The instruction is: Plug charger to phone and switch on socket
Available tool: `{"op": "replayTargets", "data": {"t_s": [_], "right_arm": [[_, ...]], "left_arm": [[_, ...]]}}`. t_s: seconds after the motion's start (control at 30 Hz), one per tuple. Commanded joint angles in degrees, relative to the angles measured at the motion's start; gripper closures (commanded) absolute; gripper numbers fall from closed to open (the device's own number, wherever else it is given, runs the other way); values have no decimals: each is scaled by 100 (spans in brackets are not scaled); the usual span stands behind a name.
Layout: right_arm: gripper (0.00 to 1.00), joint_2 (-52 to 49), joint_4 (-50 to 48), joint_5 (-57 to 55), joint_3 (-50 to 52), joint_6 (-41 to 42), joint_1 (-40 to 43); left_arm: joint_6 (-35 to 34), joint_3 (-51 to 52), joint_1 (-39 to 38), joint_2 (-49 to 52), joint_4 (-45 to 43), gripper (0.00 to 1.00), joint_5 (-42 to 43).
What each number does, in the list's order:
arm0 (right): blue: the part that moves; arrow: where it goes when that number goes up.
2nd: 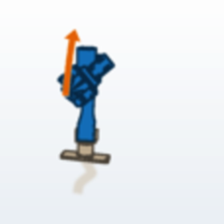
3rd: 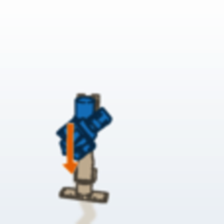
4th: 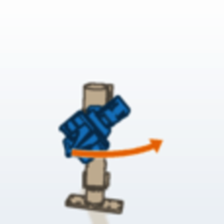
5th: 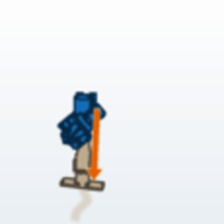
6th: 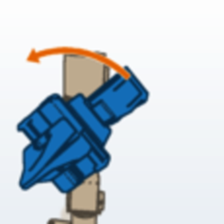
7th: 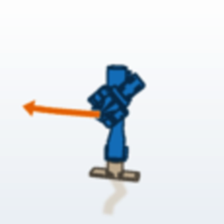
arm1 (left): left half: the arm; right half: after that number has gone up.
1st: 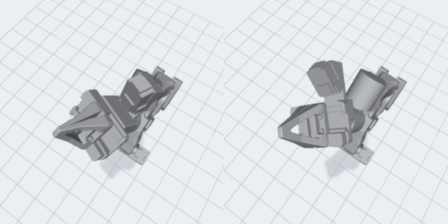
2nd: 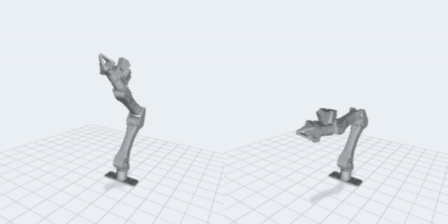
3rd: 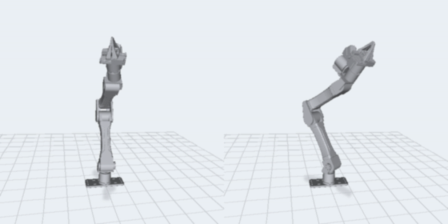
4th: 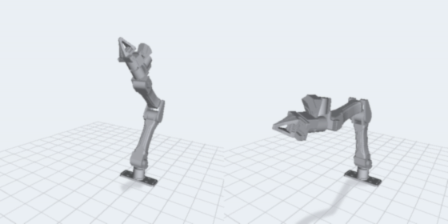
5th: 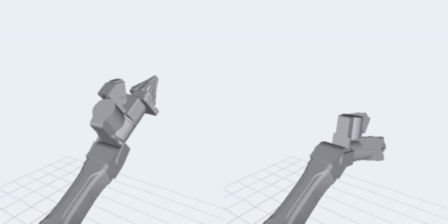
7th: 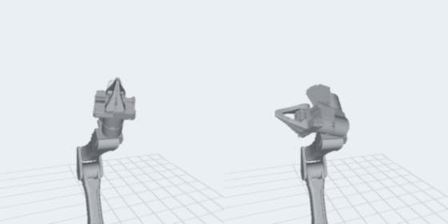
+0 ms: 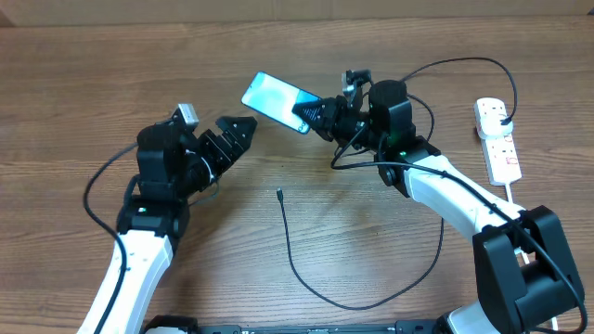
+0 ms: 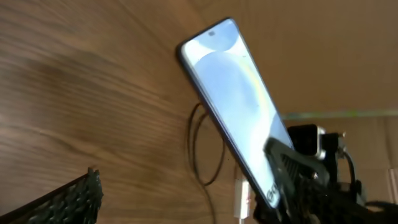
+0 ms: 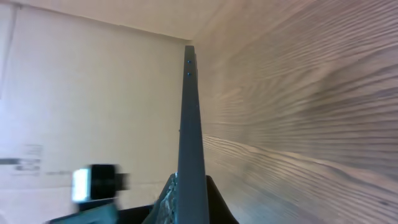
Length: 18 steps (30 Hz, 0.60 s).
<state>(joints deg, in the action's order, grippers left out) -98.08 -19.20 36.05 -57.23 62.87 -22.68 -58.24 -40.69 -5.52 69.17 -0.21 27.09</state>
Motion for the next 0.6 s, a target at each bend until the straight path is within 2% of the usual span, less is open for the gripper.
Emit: {"op": "replayTargets", "data": {"t_s": [0.0,0.1,0.2,0.57], "right_arm": [[96,-127,-291,68,-166,726,-57],[96,-284,-431,72,-166,1130,-57],[96,-490,-601,98,-166,1523,-83],[96,-793,-907,-203,-164,1665,-315]], "left_arm": [[-1029,225,42,629,-586,0,505],[-1451,229,42,1185,-1447,0,870],[-1998,229,42,1821,-2857,0,1211],[-3648,229,-28,3571,-6076,0,1558]]}}
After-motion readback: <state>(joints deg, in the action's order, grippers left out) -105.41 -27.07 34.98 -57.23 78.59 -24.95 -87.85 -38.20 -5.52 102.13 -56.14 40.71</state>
